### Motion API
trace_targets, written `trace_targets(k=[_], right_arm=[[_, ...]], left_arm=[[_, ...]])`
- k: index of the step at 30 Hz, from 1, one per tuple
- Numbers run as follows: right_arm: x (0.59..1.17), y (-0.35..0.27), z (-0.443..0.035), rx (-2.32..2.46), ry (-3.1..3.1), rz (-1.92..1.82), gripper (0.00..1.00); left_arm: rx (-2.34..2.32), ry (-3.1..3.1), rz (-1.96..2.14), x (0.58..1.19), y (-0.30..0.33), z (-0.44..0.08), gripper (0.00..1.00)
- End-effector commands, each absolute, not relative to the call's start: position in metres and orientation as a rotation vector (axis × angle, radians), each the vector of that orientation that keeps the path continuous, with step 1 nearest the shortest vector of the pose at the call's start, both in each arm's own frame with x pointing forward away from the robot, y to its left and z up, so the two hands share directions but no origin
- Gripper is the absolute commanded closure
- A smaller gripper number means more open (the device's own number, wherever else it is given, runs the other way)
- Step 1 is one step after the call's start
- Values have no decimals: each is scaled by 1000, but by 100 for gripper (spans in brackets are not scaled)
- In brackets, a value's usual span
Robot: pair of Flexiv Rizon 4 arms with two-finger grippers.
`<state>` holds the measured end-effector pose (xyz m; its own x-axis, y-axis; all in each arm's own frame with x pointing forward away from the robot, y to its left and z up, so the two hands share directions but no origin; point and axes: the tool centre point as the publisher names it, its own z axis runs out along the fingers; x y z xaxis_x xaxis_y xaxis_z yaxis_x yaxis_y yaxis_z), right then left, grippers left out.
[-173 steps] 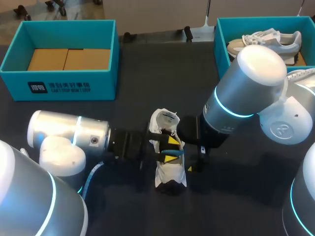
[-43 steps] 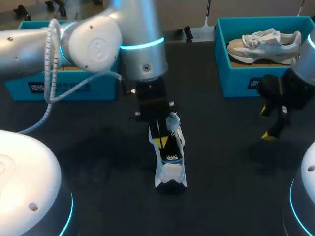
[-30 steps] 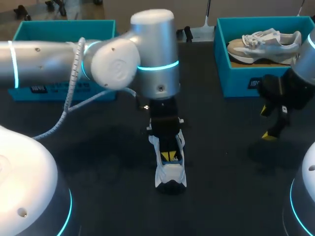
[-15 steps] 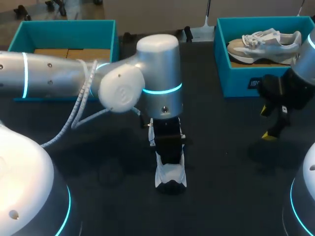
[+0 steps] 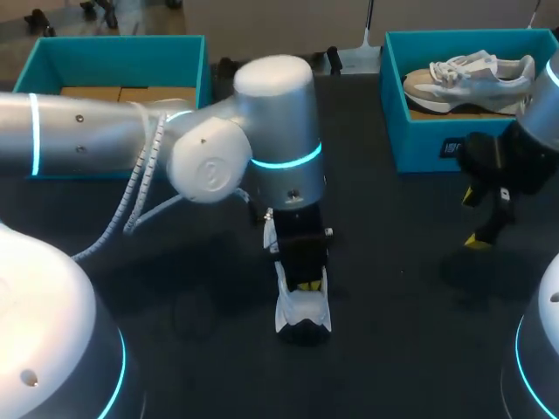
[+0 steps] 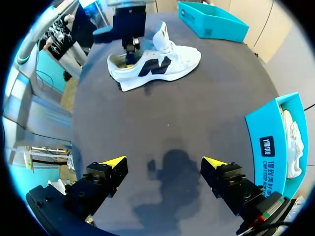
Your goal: Take the shoe out of the shoebox, open the shoe tongue, remove and reinsert the insole, then place the shoe into the shoebox
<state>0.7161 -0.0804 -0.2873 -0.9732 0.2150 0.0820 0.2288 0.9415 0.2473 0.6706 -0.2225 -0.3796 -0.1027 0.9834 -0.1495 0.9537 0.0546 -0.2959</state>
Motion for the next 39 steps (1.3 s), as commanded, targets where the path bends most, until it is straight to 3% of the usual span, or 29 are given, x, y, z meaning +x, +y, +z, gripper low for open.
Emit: trace_targets(k=[1, 14, 26, 39], right_arm=[[715, -81, -288, -349, -3045, -396, 0], [715, -81, -288, -349, -3045, -396, 0], [715, -81, -288, -349, -3045, -396, 0], [715, -81, -288, -349, -3045, -396, 0]], left_arm=[[-2063, -2258, 579, 668, -215, -368, 100], [-2069, -2359, 659, 663, -244, -390, 100], [-2043, -2297, 488, 673, -228, -414, 100], [-2070, -2262, 459, 675, -218, -360, 100]])
